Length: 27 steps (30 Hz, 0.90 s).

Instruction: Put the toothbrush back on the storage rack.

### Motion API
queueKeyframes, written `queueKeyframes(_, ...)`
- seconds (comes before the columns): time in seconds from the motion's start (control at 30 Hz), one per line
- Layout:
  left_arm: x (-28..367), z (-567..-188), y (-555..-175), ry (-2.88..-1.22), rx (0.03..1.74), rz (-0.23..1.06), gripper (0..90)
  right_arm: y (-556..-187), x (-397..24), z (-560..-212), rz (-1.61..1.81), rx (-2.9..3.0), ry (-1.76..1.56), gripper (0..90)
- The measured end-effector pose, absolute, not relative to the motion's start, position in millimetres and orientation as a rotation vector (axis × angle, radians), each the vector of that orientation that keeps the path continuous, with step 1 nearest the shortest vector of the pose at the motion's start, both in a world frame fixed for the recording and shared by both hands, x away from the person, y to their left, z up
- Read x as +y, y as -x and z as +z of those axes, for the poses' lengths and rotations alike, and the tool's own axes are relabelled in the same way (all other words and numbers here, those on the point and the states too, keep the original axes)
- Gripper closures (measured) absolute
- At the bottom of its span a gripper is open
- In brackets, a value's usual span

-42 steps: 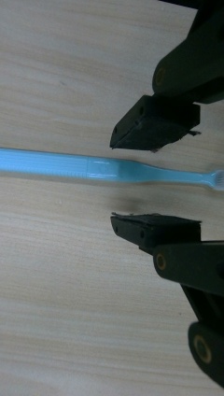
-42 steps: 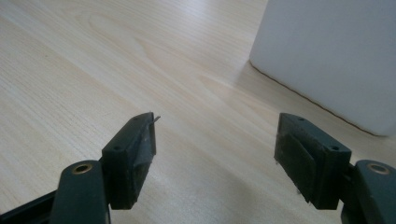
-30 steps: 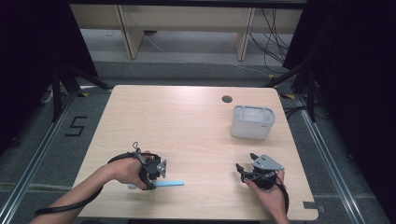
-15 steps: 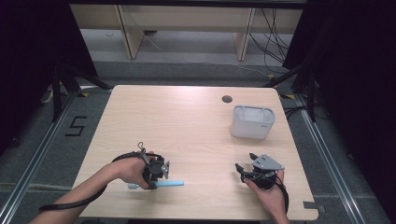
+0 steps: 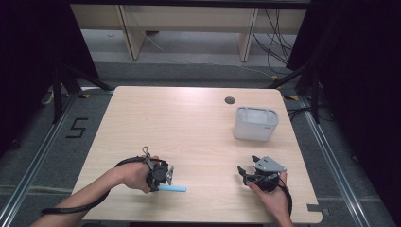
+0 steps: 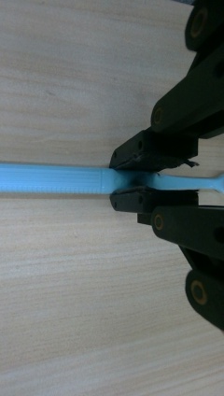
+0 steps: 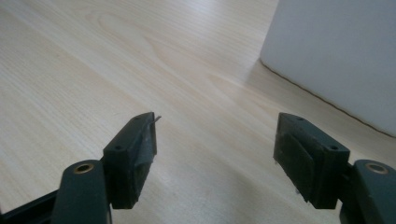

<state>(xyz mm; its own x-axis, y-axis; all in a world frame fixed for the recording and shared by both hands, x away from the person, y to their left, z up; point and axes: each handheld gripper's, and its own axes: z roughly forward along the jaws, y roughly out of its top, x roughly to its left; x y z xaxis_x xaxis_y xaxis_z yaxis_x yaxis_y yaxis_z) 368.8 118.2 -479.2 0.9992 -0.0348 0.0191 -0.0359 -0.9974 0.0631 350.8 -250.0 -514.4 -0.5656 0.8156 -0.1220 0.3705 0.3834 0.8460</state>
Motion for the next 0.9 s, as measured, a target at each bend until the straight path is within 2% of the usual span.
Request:
queueKeyframes(0.27, 116.9, -476.0, -369.1, -3.087, -0.089, 0.016, 78.4, -348.1, -235.3, -504.1, 1.07, 2.259, -0.911, 42.1)
queueKeyframes(0.9, 87.9, -450.6, -365.6, -3.048, -0.214, 0.052, 78.3, -335.1, -145.0, -477.6, 1.115, 2.689, -0.425, 46.3)
